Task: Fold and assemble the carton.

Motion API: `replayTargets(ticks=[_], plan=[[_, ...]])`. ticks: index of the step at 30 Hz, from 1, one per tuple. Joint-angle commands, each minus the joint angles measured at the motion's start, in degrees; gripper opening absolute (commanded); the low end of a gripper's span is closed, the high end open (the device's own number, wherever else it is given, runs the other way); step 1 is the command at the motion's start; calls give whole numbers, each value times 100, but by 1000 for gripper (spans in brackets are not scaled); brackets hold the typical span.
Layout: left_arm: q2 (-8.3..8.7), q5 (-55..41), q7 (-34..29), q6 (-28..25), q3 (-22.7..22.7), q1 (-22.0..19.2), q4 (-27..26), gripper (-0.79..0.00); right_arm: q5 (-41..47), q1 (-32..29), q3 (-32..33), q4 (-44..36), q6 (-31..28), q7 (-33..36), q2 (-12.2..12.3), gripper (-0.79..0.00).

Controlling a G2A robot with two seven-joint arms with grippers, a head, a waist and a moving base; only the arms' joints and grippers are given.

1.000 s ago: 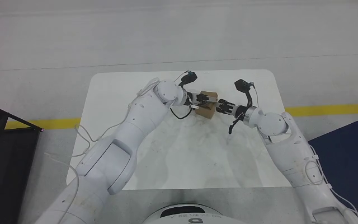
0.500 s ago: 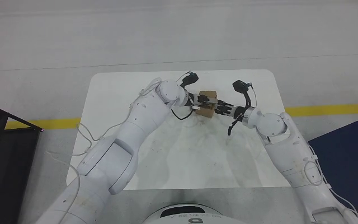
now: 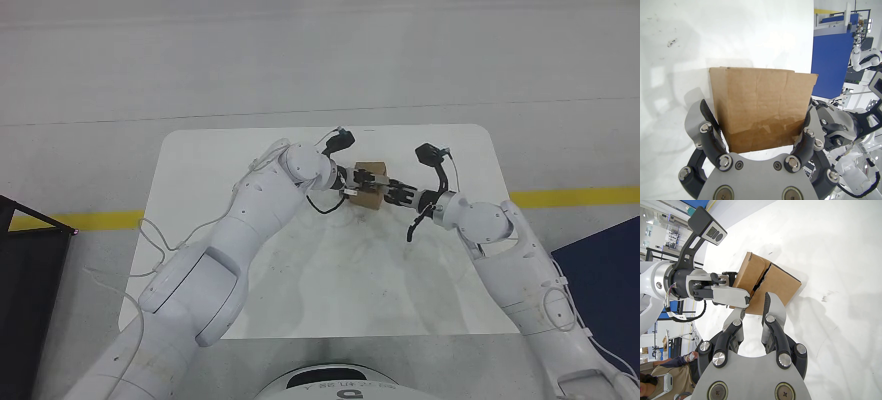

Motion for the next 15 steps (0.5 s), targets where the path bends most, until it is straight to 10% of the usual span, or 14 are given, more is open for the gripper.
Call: replayTargets(ticks=[1, 15], plan=[[-7, 31, -18, 17, 17, -7, 15, 0, -26, 0, -15, 5, 13, 20, 0, -502], [-77, 180, -51, 190, 111, -59, 88, -65, -371, -456, 406, -389, -223, 406, 142, -505]])
